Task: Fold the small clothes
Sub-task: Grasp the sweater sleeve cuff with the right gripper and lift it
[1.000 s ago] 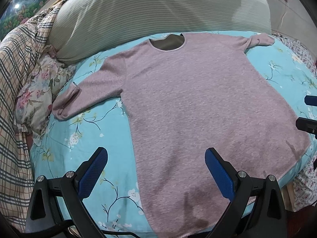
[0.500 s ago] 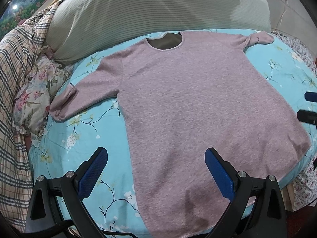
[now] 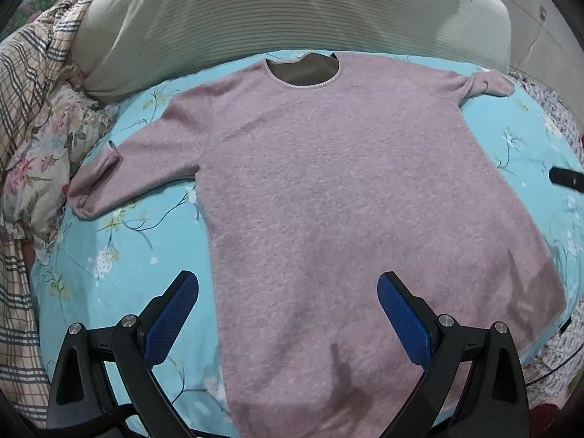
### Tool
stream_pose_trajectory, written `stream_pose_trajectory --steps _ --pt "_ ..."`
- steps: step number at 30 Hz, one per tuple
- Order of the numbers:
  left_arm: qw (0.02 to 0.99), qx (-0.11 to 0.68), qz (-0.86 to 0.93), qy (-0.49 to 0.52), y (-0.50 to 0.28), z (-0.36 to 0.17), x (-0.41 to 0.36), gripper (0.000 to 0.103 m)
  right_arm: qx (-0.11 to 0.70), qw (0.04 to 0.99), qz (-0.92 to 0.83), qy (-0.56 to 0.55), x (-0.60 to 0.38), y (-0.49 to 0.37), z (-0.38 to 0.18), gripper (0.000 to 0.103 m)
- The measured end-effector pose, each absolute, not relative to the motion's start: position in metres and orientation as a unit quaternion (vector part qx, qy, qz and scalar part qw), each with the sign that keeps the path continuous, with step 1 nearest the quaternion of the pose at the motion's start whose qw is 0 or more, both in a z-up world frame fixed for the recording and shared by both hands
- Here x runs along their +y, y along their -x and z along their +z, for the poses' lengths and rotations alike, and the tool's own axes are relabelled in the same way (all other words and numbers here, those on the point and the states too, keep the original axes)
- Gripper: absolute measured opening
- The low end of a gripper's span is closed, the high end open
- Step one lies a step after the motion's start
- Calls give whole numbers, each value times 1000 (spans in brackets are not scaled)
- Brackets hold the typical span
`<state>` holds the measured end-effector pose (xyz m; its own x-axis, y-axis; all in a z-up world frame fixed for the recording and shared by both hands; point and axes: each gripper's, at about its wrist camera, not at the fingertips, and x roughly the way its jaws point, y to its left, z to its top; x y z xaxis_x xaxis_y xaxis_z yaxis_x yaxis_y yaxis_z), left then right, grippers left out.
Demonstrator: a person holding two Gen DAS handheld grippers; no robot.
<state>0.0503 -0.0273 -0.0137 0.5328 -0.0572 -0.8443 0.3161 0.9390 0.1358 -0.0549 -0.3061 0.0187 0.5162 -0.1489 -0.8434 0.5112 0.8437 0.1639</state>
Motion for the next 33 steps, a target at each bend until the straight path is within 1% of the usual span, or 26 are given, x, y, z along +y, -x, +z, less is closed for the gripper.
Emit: stream_pose_trajectory --steps 7,14,22,27,28,29,30,31,32,33 --pt "861 482 -117 -113 -87 -16 -43 99 399 831 -270 -278 -428 19 20 89" --pt "855 493 -121 -110 -122 -28 -65 99 354 819 -346 -292 -548 -40 25 88" --pt "840 521 -109 -102 -159 -53 -84 99 355 794 -395 -296 -660 -109 3 87" --pt "834 532 -99 -109 -178 -63 -92 99 382 759 -424 -313 -715 -130 -29 86" --pt "831 537 -99 -105 -183 -67 -93 99 393 750 -431 -311 -719 -131 -35 78" --pt "827 543 -99 -103 -185 -70 -95 99 408 739 -442 -302 -725 -132 -44 61" --pt "825 548 -99 -101 -189 -73 -97 99 412 736 -448 -297 -726 -130 -48 55" --pt "823 551 -100 -100 -193 -75 -100 99 410 737 -450 -293 -726 -128 -47 41" --pt "822 551 -102 -98 -195 -77 -102 99 406 740 -448 -294 -725 -125 -46 21" --pt "822 551 -104 -97 -198 -78 -104 99 399 747 -437 -304 -722 -121 -43 8"
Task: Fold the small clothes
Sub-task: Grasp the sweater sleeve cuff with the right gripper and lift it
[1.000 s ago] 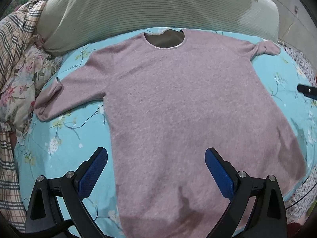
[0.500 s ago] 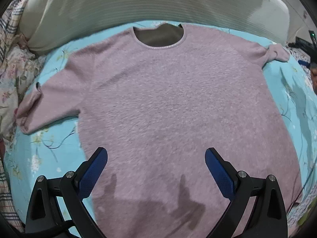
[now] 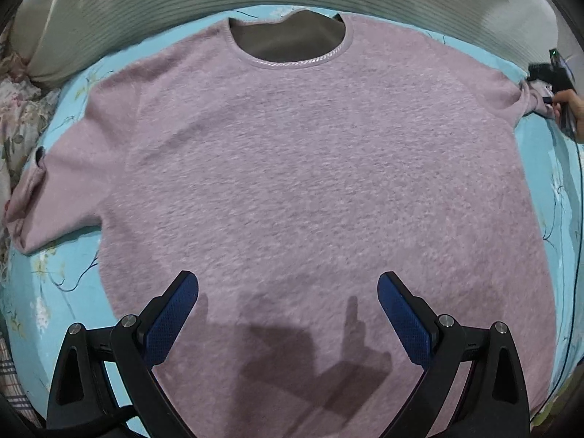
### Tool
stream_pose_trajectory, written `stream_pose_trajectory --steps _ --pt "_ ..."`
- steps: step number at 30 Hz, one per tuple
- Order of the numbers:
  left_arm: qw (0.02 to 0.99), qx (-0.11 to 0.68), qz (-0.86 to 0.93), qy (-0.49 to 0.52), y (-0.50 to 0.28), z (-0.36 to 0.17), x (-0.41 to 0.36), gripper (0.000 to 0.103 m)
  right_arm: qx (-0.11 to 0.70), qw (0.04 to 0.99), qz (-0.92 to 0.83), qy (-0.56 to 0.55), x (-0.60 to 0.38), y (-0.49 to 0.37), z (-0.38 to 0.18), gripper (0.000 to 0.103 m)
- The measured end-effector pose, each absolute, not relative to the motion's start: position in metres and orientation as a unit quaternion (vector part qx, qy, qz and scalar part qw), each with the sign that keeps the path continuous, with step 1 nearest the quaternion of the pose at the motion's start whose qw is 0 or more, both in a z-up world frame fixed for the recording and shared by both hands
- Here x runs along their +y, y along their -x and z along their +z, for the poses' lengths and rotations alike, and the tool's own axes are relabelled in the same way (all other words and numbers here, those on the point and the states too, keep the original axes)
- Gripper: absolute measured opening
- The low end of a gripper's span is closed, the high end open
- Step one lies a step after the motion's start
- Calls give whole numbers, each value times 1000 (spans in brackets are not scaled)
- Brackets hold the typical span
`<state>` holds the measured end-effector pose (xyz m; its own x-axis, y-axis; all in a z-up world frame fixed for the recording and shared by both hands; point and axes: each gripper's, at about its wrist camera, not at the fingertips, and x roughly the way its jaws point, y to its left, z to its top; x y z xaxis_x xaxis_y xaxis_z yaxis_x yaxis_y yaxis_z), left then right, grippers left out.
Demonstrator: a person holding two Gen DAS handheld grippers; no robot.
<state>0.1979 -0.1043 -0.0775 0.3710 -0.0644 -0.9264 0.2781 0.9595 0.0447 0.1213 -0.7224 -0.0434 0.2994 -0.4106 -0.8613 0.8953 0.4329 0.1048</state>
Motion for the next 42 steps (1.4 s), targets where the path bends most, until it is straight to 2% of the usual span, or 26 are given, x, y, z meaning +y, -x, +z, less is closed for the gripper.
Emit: stream_pose_trajectory --steps 5,13,25,31,34,37,38,42 --pt "824 547 -118 -91 -205 -77 -113 99 369 804 -360 -295 -677 -127 -19 7" --pt "832 534 -127 -82 -203 -67 -109 99 366 869 -170 -286 -520 -172 2 7" --pt "852 516 -90 -22 -185 -46 -36 99 392 877 106 -257 -265 -264 -25 7" --pt "857 512 -62 2 -181 -45 1 99 442 847 170 -241 -202 -286 -64 7" --pt "856 513 -57 18 -183 -47 14 99 474 827 184 -239 -178 -296 -85 13" --pt "857 510 -63 37 -192 -47 23 99 488 813 195 -249 -183 -293 -92 37" --pt "857 509 -68 42 -197 -47 24 99 485 815 193 -252 -187 -289 -90 40" --pt "862 497 -87 50 -230 -46 24 99 470 822 173 -271 -216 -275 -74 41"
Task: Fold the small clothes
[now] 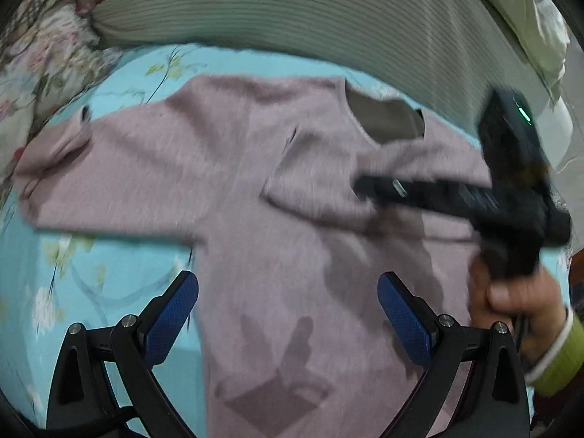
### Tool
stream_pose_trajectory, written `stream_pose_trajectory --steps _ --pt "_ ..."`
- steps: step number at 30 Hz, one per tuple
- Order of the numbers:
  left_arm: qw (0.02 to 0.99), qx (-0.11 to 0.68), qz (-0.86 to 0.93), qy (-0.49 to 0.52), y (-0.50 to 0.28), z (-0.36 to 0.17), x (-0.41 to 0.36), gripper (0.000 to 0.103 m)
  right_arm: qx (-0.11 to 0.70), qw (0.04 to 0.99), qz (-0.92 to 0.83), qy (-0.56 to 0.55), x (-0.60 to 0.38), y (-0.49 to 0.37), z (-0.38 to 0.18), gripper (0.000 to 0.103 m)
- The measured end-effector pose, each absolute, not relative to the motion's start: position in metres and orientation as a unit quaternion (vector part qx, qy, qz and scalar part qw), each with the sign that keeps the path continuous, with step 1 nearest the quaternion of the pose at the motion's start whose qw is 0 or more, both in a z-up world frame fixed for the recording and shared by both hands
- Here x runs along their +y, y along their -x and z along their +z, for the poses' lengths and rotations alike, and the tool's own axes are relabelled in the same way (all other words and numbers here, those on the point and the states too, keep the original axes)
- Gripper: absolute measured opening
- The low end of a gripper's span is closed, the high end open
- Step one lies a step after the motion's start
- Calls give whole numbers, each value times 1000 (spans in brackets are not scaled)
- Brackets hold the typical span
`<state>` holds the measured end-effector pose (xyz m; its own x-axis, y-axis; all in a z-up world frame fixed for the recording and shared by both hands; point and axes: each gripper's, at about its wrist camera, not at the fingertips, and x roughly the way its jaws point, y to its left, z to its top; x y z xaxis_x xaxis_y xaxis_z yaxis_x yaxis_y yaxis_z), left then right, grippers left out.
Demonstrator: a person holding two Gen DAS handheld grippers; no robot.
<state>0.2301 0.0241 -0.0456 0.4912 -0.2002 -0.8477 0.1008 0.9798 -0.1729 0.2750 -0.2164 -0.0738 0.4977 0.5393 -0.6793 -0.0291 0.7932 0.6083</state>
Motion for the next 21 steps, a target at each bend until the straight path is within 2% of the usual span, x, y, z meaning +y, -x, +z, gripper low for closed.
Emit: stream_pose_trajectory --steps 8,11,12,13,14,15,16,21 --pt "846 516 -125 54 -329 -68 15 99 441 839 119 -295 -288 -231 -51 41" --pt "830 539 -141 33 -353 -86 1 87 437 840 96 -307 -307 -219 -51 41" --pt "824 548 -145 27 -360 -91 -4 73 436 840 86 -311 -314 -213 -51 41" --pt "821 552 -145 13 -362 -97 -10 50 434 840 77 -315 -319 -208 -49 41" --pt "824 548 -144 2 -361 -98 -13 40 430 842 68 -319 -325 -201 -48 41" --pt "828 542 -146 -5 -359 -96 -15 18 427 844 60 -320 -330 -196 -46 41" --pt "831 536 -149 1 -355 -92 -14 3 421 848 47 -319 -337 -190 -43 41" --pt "876 468 -100 59 -320 -52 31 2 402 863 -30 -305 -374 -171 -35 41"
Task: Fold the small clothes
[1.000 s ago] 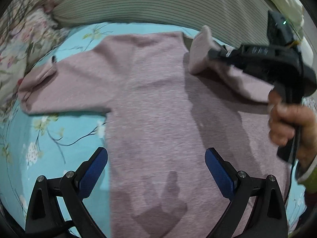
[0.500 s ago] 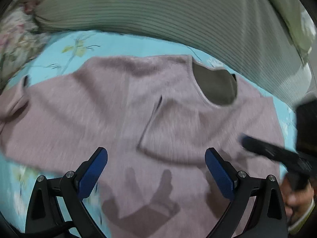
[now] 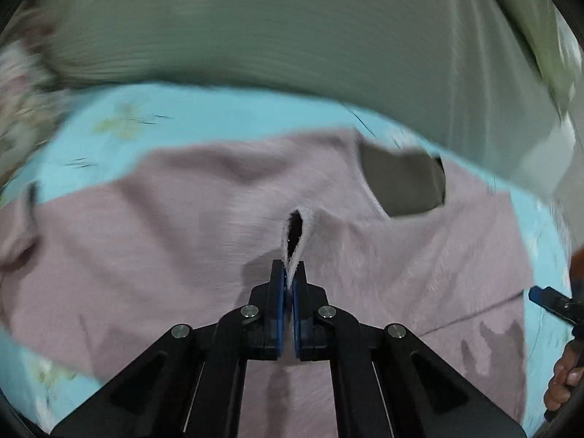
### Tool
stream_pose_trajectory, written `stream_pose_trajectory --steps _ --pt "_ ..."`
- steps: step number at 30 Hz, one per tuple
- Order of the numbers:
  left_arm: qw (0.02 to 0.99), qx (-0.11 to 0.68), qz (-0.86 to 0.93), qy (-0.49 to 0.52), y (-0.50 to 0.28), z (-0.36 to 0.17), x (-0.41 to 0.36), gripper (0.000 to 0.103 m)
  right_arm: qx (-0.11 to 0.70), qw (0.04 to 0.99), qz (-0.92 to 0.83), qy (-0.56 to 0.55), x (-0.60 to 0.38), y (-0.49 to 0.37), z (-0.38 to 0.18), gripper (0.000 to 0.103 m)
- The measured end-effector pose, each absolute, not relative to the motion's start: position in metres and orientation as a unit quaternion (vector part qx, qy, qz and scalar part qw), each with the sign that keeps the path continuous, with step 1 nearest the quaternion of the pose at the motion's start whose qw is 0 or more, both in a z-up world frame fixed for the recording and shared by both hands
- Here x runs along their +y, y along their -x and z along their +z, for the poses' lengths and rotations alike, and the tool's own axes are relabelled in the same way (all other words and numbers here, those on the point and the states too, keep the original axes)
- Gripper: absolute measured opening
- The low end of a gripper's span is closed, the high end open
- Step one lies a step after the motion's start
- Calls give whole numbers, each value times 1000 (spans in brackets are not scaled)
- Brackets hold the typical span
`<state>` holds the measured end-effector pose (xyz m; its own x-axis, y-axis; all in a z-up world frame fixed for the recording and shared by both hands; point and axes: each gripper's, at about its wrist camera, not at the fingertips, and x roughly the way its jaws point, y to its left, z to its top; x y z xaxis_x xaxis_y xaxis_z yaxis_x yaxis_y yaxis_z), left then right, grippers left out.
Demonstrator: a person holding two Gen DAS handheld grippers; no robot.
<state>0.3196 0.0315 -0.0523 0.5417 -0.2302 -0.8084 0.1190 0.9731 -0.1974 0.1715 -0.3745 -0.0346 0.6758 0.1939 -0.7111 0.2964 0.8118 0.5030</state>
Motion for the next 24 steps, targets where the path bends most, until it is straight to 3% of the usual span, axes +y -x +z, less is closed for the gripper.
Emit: stream_pose_trajectory --steps 3,7,13,16,24 --pt "875 471 -67 87 -308 -60 61 2 412 859 -83 -294 -400 -175 -39 42" --pt "867 482 -44 120 -301 -71 87 2 423 854 -110 -283 -425 -192 -50 61" --pt "869 481 -37 111 -300 -69 83 2 468 830 -120 -278 -447 -228 -87 60" --pt "865 488 -33 111 -302 -70 83 2 473 826 -102 -288 -455 -232 -87 7" --pt "863 493 -55 94 -314 -68 54 2 466 821 -191 -270 -478 -214 -71 2"
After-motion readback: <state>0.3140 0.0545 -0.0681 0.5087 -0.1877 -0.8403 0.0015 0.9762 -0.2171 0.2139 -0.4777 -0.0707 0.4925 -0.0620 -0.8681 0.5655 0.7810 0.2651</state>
